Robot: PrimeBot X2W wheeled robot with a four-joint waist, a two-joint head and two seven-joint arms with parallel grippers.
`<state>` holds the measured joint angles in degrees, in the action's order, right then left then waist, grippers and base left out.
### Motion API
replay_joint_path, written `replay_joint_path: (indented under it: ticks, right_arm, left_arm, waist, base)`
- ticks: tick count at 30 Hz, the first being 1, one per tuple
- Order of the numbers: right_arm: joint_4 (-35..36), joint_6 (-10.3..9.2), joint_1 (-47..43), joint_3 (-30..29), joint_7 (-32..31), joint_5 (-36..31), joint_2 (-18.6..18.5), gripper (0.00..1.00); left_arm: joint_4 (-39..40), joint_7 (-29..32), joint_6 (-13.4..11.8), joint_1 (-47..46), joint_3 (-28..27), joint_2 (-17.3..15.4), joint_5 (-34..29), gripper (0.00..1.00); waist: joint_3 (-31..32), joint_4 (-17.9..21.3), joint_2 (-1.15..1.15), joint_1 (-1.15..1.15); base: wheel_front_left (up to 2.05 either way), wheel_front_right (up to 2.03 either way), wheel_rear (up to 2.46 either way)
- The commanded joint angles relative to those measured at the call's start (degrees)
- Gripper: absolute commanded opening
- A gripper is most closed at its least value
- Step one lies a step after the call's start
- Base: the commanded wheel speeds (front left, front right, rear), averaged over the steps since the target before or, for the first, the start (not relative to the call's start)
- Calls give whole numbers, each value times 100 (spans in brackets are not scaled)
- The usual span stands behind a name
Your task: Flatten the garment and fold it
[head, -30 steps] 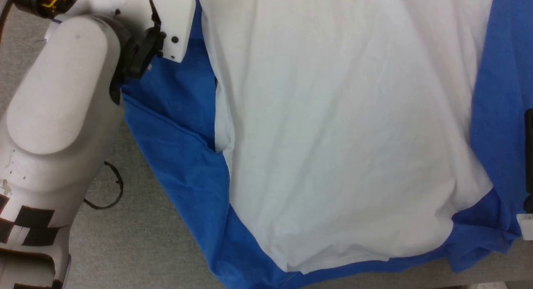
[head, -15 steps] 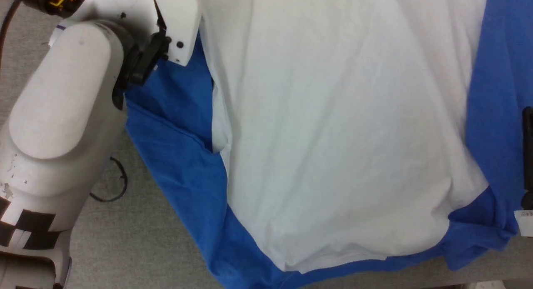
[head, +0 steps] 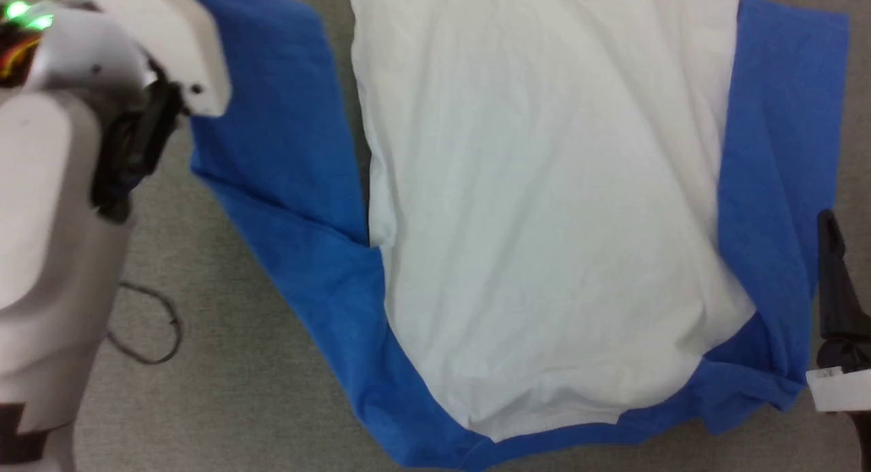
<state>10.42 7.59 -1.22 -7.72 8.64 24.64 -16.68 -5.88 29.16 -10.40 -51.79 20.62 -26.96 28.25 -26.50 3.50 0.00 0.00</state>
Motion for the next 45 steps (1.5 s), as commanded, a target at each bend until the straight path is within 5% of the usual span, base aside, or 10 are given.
replay_joint_path:
  ticks: [1,16,27,36,45]
  right_arm:
    - [63,-10,-80,-47,-52,-83,92,100]
    - [566,-10,-858,-299,-554,-644,1050,100]
    - [802,-10,-1063,-375,-718,-820,1258,100]
    - [876,-10,-1097,-393,-776,-862,1310,100]
    - [872,-10,-1135,-559,-767,-844,1340,100]
  left_arm:
    - [98,-75,-85,200,-143,-130,55,0]
    - [1185,-724,-889,2444,-1636,-793,549,0]
    - [1687,-1118,-1074,3541,-2017,-671,706,0]
    - [2141,-1361,-1197,3463,-1385,-335,262,0]
    - [2825,-1292,-1033,3077,446,516,-502,0]
  waist:
    - [756,-161,0,0]
    - [1896,-443,0,0]
    - [2101,-508,0,0]
    - [2213,-394,0,0]
    - [2224,-278,0,0]
  base:
    - [0,0,0]
    - [0,0,0]
    - [0,0,0]
    - [0,0,0]
    - [0,0,0]
